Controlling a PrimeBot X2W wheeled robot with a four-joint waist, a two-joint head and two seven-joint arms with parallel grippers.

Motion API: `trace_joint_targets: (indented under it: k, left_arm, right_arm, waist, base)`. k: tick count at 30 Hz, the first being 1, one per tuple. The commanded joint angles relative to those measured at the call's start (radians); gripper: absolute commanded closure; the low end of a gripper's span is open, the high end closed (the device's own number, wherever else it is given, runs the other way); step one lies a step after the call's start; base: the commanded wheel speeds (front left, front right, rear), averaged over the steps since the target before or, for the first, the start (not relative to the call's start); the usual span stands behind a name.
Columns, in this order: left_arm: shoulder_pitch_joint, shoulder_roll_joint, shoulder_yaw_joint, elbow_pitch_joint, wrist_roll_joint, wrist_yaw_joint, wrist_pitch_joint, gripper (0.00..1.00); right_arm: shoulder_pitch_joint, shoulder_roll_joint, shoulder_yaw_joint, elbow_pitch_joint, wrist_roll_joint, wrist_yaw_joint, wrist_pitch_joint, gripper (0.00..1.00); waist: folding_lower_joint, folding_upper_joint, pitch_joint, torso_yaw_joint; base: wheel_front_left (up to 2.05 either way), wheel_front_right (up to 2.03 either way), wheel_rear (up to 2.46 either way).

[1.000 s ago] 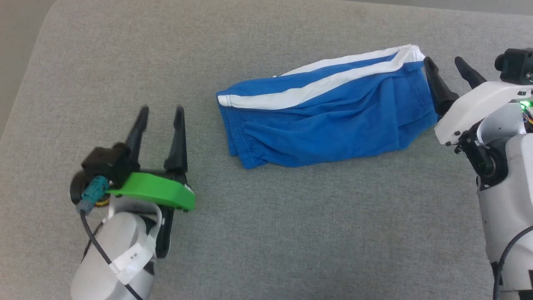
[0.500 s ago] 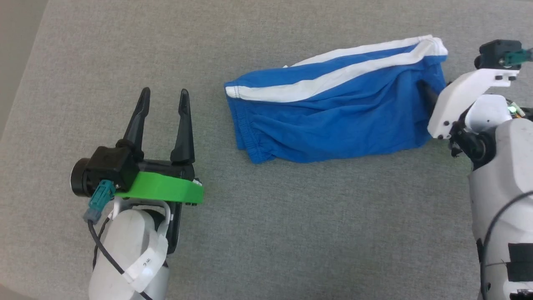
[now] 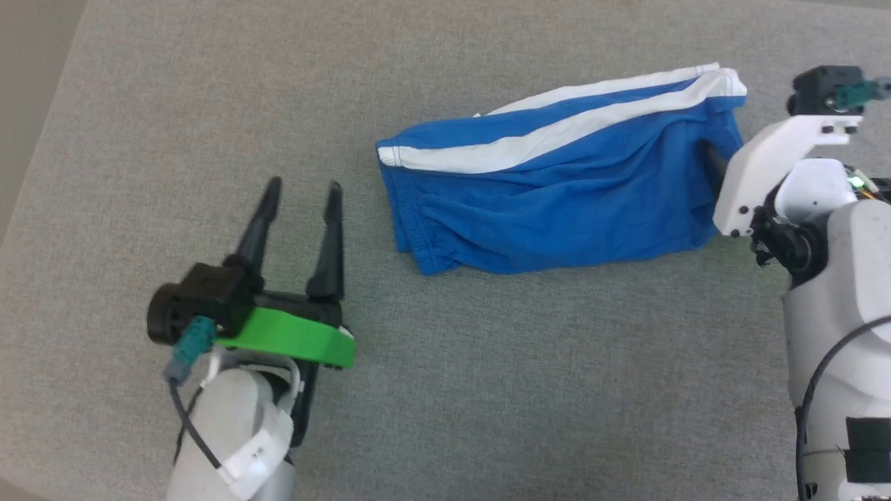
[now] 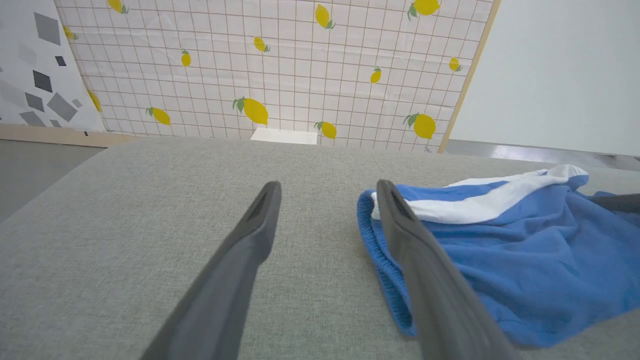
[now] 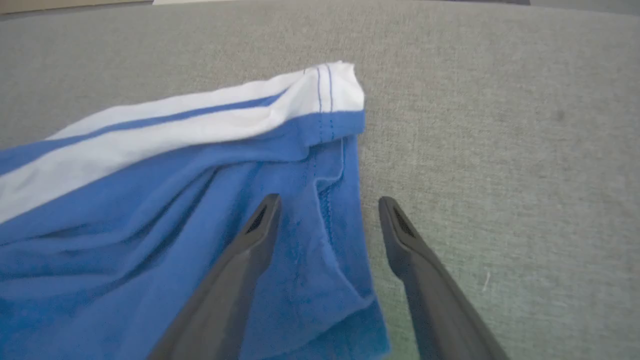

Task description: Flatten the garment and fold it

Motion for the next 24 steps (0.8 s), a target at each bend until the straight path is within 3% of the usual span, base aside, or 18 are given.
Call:
trace_joint_targets:
  k: [1, 6, 14, 24]
  left_arm:
    - [0.019, -0.006, -0.010, 0.007, 0.015, -0.009, -0.004, 0.00]
    - [0.056, 0.014, -0.087, 0.057, 0.012, -0.020, -0.004, 0.00]
    - [0.051, 0.046, -0.215, 0.150, -0.065, -0.022, -0.004, 0.00]
    - [-0.069, 0.016, -0.178, 0.350, -0.110, 0.016, -0.002, 0.00]
  right_arm:
    - [0.019, -0.002, -0.004, -0.015, 0.008, -0.001, -0.033, 0.00]
    - [0.073, -0.005, -0.021, -0.077, 0.022, -0.001, -0.129, 0.00]
    - [0.171, 0.002, -0.028, -0.223, 0.062, -0.001, -0.183, 0.00]
    - [0.228, 0.020, -0.012, -0.364, 0.086, -0.001, -0.210, 0.00]
  waist:
    - [0.0000, 0.0000, -0.013, -0.004]
    - [0.0000, 0.0000, -0.049, -0.013]
    - [0.0000, 0.0000, -0.059, -0.039]
    - [0.0000, 0.0000, -0.028, -0.087]
  base:
    - [0.00, 0.00, 0.00]
    - [0.00, 0.00, 0.00]
    - [0.00, 0.00, 0.00]
    - [0.00, 0.00, 0.00]
